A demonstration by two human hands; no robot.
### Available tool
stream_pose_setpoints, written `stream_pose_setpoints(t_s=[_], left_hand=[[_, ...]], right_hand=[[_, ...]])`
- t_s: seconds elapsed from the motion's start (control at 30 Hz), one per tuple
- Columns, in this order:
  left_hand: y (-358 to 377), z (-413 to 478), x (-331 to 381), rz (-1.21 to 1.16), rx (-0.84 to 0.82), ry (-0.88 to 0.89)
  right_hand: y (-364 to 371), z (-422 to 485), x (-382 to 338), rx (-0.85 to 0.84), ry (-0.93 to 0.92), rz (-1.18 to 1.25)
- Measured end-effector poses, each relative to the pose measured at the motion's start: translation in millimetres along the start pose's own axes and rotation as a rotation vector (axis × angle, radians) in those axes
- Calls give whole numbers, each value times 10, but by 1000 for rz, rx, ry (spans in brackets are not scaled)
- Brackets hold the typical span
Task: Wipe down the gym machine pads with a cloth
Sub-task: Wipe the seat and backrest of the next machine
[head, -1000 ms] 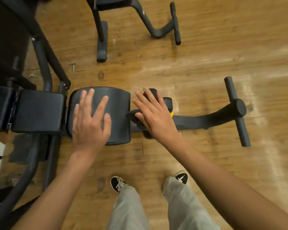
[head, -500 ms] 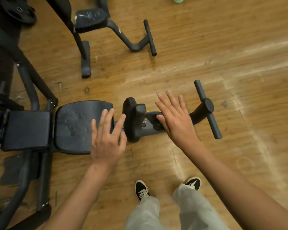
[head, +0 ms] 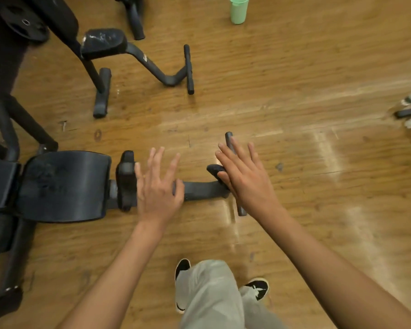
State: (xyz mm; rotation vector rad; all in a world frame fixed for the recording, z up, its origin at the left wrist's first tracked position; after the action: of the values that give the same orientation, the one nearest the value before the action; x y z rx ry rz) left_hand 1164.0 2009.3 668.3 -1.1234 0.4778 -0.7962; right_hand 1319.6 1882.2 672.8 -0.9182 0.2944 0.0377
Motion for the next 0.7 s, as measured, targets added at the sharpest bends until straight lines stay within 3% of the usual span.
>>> stream_pose_setpoints(t_s=[0.37,0.7], left_hand=[[563,815,1318,-4,33,-92],[1296,2397,1798,45,-20,-202]], right_hand=[[-523,132,1776,-116,-60,11],[-381,1285,3359,-187,-173,46]])
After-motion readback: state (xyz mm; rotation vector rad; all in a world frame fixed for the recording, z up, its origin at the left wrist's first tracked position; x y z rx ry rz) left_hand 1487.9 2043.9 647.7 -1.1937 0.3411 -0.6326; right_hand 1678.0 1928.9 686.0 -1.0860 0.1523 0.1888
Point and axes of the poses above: each hand's wrist, its own z-axis towards the middle knuckle, its own y-axis out of the palm, x = y × z, the point moved 6 cm from there along z, towards the middle knuckle, and after that the axes turned 9 degrees about z, right-handed, at the moved point
